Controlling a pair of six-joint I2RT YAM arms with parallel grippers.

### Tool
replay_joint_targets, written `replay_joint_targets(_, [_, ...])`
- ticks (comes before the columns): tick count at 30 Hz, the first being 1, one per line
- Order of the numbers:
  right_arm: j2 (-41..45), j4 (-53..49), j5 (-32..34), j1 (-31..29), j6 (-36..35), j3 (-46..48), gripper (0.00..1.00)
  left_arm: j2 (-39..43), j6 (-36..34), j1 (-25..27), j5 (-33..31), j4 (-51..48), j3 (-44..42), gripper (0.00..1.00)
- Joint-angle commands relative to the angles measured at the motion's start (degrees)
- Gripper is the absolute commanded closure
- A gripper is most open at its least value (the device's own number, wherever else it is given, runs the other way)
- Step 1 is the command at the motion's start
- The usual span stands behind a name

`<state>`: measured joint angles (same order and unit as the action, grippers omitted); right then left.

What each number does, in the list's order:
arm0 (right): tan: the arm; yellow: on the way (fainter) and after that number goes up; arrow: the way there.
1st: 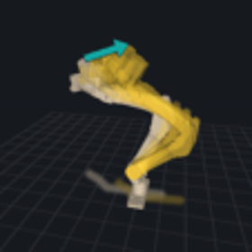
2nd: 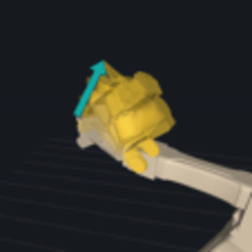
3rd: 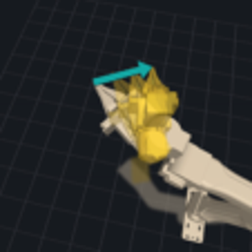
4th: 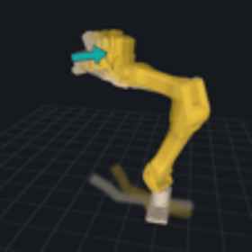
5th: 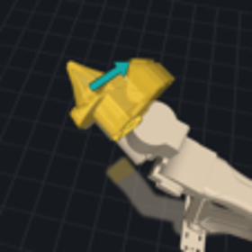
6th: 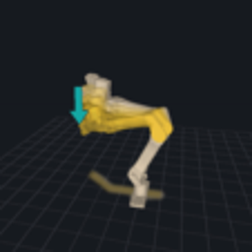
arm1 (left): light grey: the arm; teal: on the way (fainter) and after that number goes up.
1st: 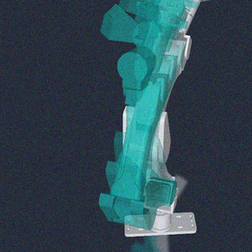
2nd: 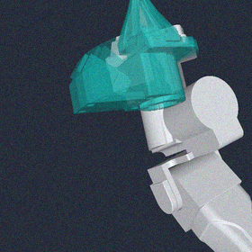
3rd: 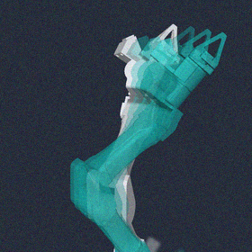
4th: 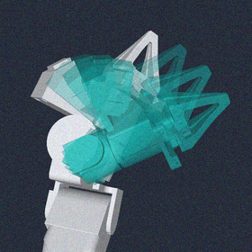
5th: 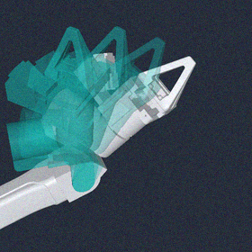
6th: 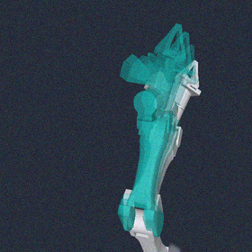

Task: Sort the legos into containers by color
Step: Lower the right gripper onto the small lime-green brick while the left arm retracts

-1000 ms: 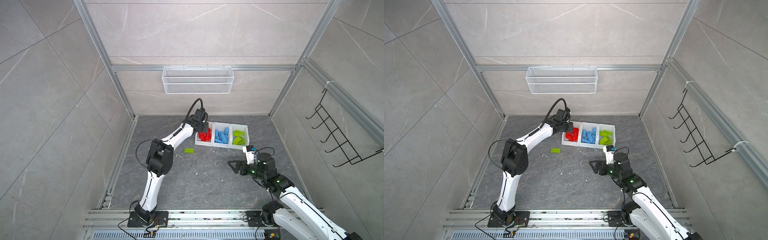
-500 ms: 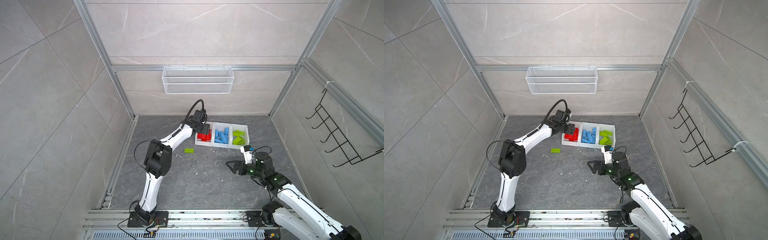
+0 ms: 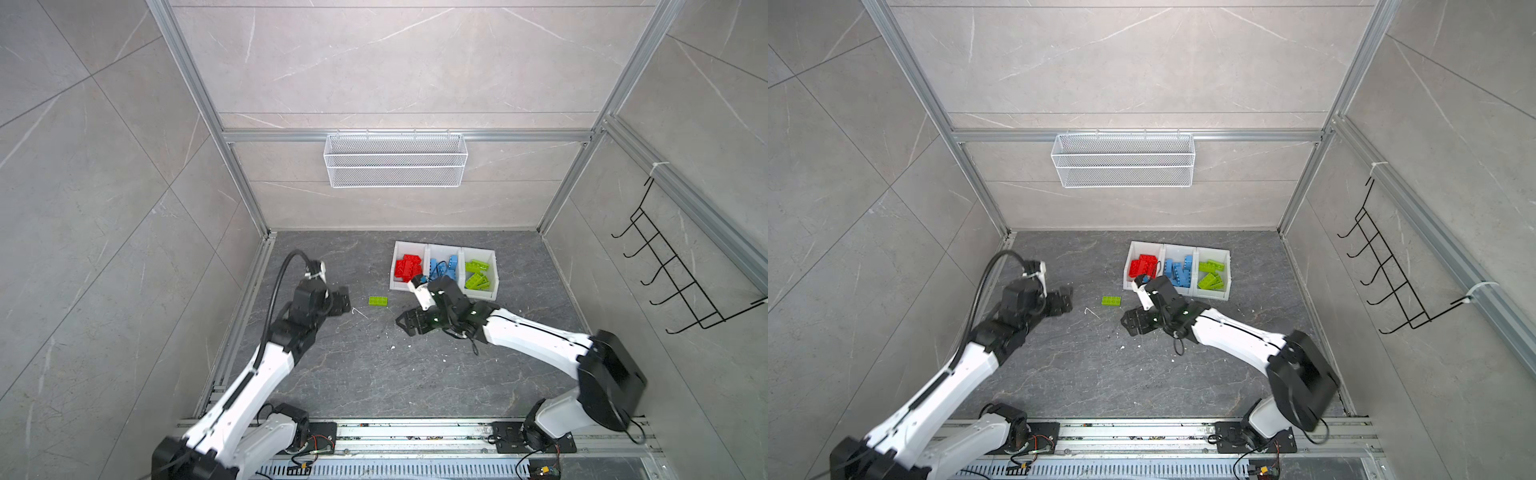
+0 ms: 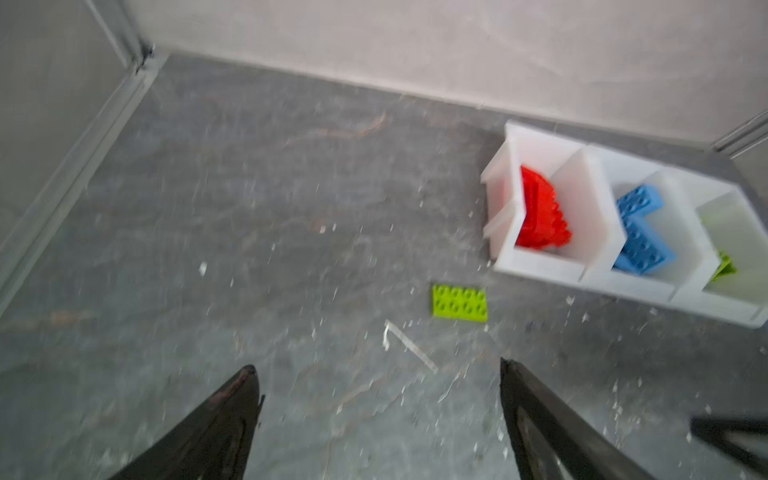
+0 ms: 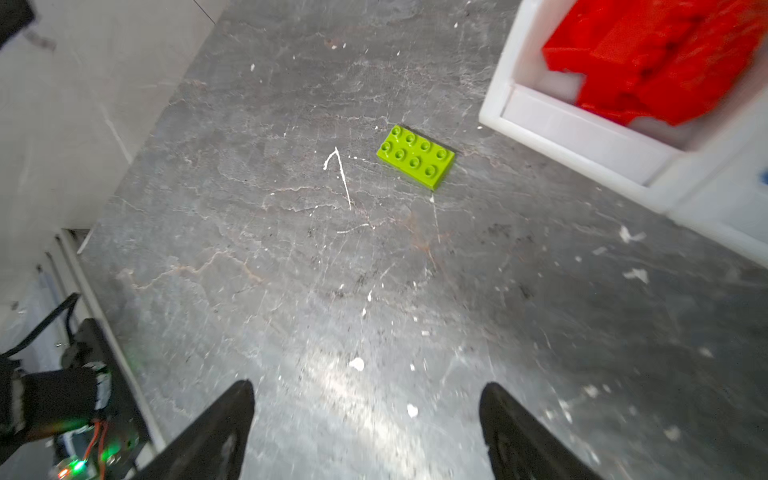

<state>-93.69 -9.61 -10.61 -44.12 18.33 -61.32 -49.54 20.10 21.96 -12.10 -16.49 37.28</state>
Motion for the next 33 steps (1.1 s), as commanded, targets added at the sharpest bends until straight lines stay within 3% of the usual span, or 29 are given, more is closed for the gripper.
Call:
replay_joint_targets(1, [-8.0,-0.8,1.8,-0.5,-2.6,-7.3,0.13,11.2,4.2,0.4,-2.5,-4.3,-6.2,0.05])
replay_joint_targets(5, [-16.0,-3.3,2.2,-0.5,-3.9,-15.4,0.12,23.1,4.1,0.4,-4.0,-10.2,-10.1,0.02])
replay_joint_targets(8, [-21.2,-4.6,2.3,-0.5,-4.3,-20.2,0.12,26.3,3.3,0.4,-3.6,-10.5,-10.9,0.01])
replay_joint_targets(22, [-38.2,-11.9,3.3,-0.5,-7.6,-40.7,0.11,20.3,2.2,0.4,-4.8,-10.5,-9.0,0.02])
replay_joint_targets(33, [-41.1,-15.3,5.0,-0.5,-8.7,-45.7,0.11,23.7,2.9,0.4,-6.4,-10.9,-10.0,0.01])
